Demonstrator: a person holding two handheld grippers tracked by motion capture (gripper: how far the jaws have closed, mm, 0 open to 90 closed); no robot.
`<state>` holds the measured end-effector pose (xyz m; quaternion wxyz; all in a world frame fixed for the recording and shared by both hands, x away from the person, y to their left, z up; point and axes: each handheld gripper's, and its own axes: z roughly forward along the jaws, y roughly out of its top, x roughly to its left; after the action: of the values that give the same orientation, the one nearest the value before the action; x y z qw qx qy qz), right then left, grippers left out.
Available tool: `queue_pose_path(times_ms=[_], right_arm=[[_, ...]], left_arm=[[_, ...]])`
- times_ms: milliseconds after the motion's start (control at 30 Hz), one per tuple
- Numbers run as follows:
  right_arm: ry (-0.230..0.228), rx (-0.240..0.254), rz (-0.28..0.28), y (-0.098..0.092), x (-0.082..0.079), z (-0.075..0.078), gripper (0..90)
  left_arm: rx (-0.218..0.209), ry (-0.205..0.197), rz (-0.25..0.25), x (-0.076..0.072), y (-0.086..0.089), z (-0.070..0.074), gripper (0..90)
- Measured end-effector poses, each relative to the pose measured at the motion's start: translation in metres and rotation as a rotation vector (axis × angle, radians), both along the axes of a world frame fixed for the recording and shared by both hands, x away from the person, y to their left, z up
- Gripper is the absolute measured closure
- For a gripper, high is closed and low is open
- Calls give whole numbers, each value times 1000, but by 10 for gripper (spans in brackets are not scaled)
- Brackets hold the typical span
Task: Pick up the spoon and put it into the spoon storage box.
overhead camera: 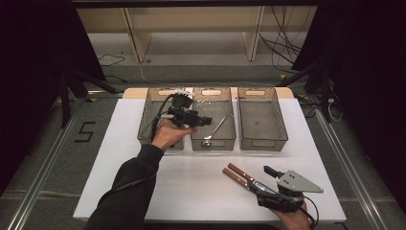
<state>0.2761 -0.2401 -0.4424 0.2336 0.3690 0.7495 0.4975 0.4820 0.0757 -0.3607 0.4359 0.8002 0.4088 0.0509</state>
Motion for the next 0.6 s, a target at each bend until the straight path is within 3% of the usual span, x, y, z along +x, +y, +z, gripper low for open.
queue_pose_path(times_ms=[333, 600], right_arm=[[7, -6, 7, 0, 0, -1, 253], [11, -5, 10, 1, 1, -1, 251]], left_arm=[[-49, -67, -27, -33, 21, -1, 214], [-66, -92, -18, -50, 37, -9, 204]])
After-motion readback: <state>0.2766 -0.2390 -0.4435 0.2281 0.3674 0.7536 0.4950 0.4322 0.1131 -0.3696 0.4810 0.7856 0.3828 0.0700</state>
